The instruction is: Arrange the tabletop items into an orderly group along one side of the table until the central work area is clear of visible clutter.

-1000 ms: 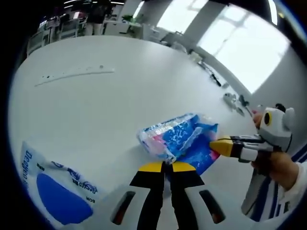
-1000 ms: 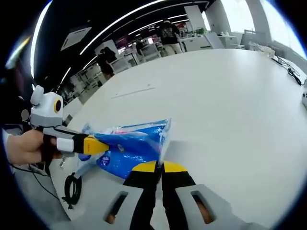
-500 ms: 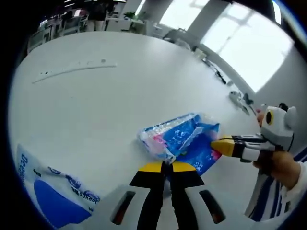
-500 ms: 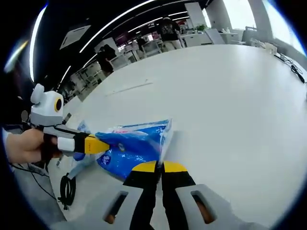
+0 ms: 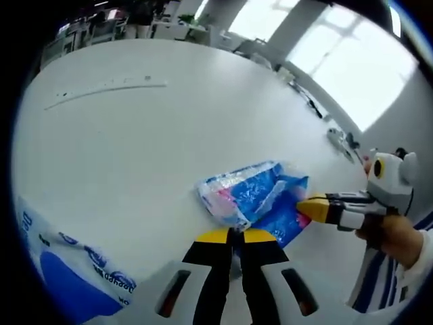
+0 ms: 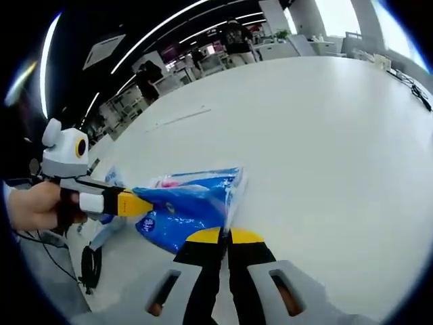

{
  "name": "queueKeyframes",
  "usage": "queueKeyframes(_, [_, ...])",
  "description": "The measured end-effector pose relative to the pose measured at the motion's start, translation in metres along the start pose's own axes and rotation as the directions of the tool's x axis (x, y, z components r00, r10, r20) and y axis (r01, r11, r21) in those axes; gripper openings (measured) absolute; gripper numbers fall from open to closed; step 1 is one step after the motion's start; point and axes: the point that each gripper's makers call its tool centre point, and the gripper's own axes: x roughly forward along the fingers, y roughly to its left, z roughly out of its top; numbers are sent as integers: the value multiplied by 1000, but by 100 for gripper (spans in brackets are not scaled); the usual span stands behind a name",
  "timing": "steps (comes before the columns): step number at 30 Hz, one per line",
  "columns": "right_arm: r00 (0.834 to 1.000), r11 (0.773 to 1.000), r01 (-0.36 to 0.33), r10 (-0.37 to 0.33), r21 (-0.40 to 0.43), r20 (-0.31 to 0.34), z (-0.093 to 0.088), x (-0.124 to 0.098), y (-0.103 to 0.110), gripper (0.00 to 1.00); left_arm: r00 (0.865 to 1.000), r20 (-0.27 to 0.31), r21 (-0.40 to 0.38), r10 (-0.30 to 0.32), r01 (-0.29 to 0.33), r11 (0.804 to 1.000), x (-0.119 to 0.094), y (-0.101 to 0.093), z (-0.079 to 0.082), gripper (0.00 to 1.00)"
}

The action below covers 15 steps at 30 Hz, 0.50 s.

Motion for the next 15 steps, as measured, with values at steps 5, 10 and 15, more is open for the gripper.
queueKeyframes(5, [1000,1000,-4,4,4,-9,-3,2,0,0,1000,-6,-18,2,-3,1000,2,4,-1,0])
queueKeyframes(10, [1000,1000,-2,2,1,-5,-2,2,0,0,1000,-5,-21,5,-5,1000,3,5,-1,0])
queueKeyframes(15, [1000,1000,-4,4,6,-3,-3,2,1,0,1000,-2,-32,5,-5,999,3,6,-2,0])
